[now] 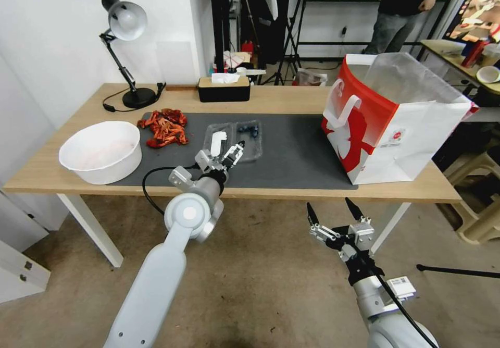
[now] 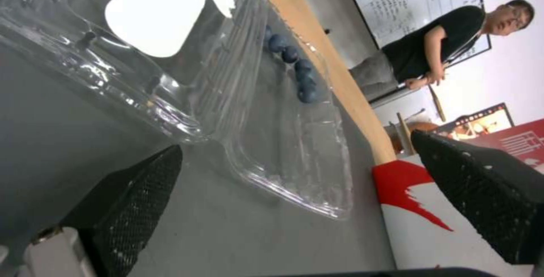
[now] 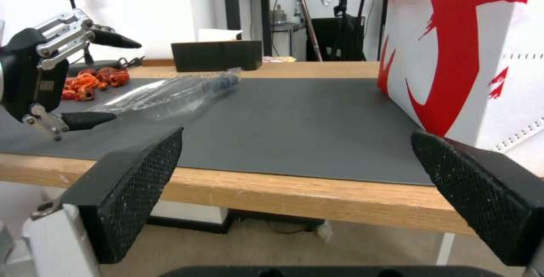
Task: Close the takeout container lid, then place the container into the takeout bag.
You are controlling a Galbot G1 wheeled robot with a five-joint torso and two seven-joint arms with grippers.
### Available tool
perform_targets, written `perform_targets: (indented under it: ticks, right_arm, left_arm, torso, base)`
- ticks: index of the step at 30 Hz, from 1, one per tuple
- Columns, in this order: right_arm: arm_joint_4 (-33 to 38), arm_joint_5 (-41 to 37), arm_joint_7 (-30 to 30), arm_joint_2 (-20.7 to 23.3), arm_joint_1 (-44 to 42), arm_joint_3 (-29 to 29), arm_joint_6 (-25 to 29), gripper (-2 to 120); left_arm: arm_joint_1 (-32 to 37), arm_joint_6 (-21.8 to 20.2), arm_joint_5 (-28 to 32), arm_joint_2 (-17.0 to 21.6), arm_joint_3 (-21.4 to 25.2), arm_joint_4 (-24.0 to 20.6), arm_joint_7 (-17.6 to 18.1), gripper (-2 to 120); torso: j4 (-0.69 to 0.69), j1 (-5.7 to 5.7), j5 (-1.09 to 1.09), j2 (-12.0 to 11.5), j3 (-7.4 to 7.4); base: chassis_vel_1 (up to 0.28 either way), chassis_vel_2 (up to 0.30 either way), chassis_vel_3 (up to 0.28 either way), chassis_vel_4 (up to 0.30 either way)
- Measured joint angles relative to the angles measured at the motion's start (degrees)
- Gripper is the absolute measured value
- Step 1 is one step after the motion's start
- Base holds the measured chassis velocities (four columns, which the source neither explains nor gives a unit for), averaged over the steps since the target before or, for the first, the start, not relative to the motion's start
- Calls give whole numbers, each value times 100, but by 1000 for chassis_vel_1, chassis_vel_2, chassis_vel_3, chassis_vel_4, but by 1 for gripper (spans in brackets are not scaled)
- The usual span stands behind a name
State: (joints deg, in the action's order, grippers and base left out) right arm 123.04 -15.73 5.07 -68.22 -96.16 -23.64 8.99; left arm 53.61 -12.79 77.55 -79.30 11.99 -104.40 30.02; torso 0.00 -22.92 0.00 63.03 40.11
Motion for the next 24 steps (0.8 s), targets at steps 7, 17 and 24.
perform_targets:
  ticks: [7, 17, 24]
  right_arm:
    - [-14, -10, 6, 7, 12, -3, 10, 100]
    - [-12, -5, 9, 3, -20, -9, 57, 100]
    - [-10, 49, 0, -23, -100, 9, 91, 100]
  left_arm:
    - [-72, -5, -24, 4, -2, 136, 63, 100]
    - [-109, -9, -54, 3, 39, 213, 118, 100]
    - [-123, 57, -59, -24, 91, 251, 161, 100]
  torso:
    - [0, 0, 0, 0, 0]
    - [-3, 1, 0, 1, -2]
    - [-2, 2, 0, 2, -2]
  base:
    - [0, 0, 0, 0]
    - [0, 0, 0, 0]
    - [0, 0, 0, 0]
